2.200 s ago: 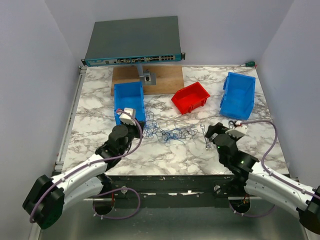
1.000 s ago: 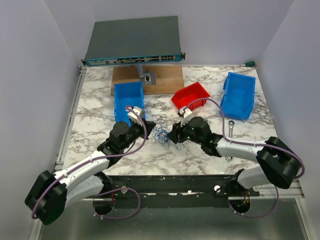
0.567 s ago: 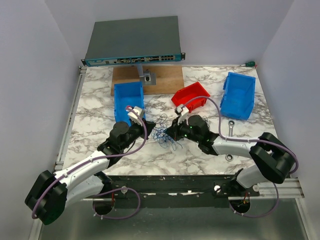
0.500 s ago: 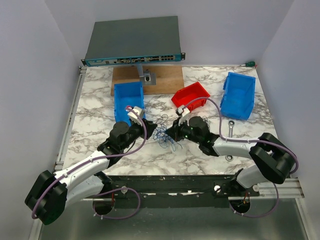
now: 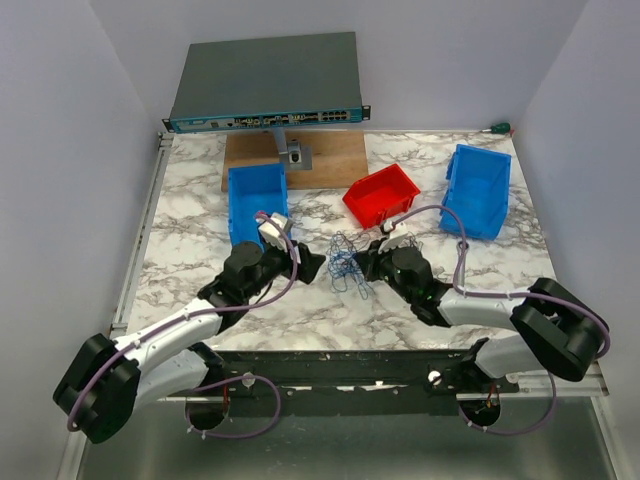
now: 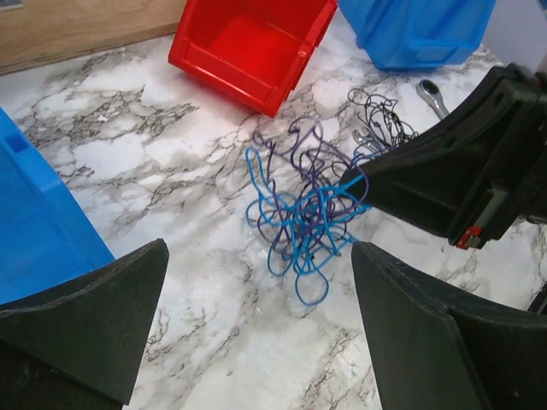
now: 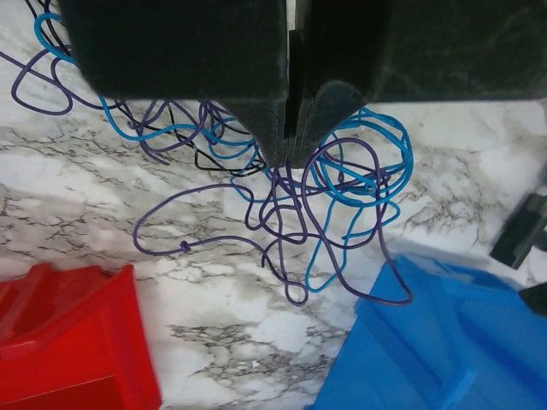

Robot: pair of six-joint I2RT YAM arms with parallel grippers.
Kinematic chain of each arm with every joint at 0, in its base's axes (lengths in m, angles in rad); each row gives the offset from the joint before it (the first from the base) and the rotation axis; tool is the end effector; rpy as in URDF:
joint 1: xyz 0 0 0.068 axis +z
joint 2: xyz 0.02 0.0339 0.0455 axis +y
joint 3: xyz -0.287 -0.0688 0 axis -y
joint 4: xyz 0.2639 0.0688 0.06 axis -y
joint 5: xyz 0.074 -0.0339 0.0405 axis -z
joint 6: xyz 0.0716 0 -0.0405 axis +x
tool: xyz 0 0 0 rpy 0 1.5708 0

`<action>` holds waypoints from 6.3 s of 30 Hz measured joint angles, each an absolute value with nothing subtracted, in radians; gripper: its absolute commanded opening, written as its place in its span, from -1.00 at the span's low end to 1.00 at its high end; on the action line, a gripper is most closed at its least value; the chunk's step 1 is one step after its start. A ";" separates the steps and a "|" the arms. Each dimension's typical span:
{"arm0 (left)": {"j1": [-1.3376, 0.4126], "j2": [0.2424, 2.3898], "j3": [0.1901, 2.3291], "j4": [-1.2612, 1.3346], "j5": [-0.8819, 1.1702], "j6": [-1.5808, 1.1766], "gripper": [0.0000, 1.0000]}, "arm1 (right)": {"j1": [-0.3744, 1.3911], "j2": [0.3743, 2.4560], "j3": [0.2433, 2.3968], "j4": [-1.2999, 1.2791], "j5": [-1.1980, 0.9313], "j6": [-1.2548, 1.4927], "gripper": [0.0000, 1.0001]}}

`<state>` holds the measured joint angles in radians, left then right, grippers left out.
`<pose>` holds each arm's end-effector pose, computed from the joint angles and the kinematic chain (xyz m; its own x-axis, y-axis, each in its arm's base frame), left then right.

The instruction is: Untangle the cables

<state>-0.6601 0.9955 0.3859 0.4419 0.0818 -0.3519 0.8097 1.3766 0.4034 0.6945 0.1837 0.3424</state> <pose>0.2001 -0.1628 0.2281 -0.3564 -0.1583 -0.9208 0.5880 0.7279 -0.3526 0.2174 0.2093 0.1710 -0.3771 0.0827 -0.9225 -0.4928 0.8254 0.2755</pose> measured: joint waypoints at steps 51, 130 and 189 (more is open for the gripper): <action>-0.525 0.871 0.356 0.228 -0.271 -0.566 -1.00 | 0.809 1.052 0.315 0.386 1.126 0.757 -0.98; -0.422 0.530 1.013 -0.381 -0.339 -0.557 -1.00 | 0.873 1.489 0.460 0.734 0.679 0.420 -0.99; -0.366 1.146 0.962 -0.190 -0.241 -0.522 0.96 | 0.785 1.397 0.416 0.721 0.326 0.390 -0.91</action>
<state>-0.3664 1.1461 0.9623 -0.1898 -0.2413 -0.5217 0.7849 1.3972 0.4164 0.7212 0.3256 0.3904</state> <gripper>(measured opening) 0.983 0.041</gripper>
